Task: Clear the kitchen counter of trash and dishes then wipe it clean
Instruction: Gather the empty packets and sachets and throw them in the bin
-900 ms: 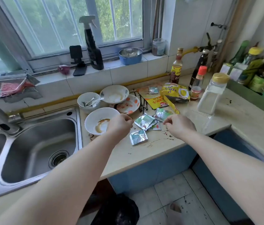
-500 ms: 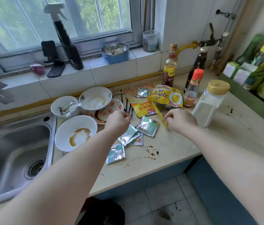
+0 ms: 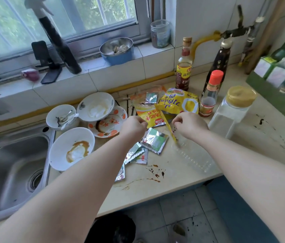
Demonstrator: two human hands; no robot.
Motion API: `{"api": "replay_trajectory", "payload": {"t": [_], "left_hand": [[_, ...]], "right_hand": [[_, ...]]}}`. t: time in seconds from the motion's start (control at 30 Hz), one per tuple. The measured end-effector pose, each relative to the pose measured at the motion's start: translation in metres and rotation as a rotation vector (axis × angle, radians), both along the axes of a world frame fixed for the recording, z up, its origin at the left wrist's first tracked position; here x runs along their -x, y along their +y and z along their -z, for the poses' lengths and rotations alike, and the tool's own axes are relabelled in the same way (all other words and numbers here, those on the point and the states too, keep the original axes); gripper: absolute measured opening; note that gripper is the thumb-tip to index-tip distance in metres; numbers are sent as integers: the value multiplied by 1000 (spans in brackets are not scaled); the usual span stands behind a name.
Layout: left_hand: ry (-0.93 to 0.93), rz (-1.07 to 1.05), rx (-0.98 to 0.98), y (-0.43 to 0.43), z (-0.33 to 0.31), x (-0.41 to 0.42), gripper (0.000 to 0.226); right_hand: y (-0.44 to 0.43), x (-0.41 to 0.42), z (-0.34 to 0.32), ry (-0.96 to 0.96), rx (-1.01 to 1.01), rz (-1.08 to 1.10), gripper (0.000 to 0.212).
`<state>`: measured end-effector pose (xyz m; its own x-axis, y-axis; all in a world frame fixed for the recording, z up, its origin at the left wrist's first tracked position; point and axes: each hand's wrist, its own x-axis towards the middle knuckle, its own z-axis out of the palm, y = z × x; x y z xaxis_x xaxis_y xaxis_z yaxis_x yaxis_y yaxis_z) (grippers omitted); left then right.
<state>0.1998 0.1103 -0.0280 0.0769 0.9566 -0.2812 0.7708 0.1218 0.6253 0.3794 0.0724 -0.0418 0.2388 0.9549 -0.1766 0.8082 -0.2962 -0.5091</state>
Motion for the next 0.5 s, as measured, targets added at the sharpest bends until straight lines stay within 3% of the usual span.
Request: {"api": "replay_trajectory", "payload": {"t": [0.17, 0.33, 0.5], "left_hand": [[-94, -13, 27, 24, 2, -33, 24], [-47, -1, 57, 47, 9, -66, 15], [51, -10, 29, 66, 16, -79, 53]], "right_hand": [[12, -13, -3, 32, -4, 13, 24], [26, -26, 6, 40, -12, 64, 24], [34, -35, 18, 63, -27, 100, 35]]}}
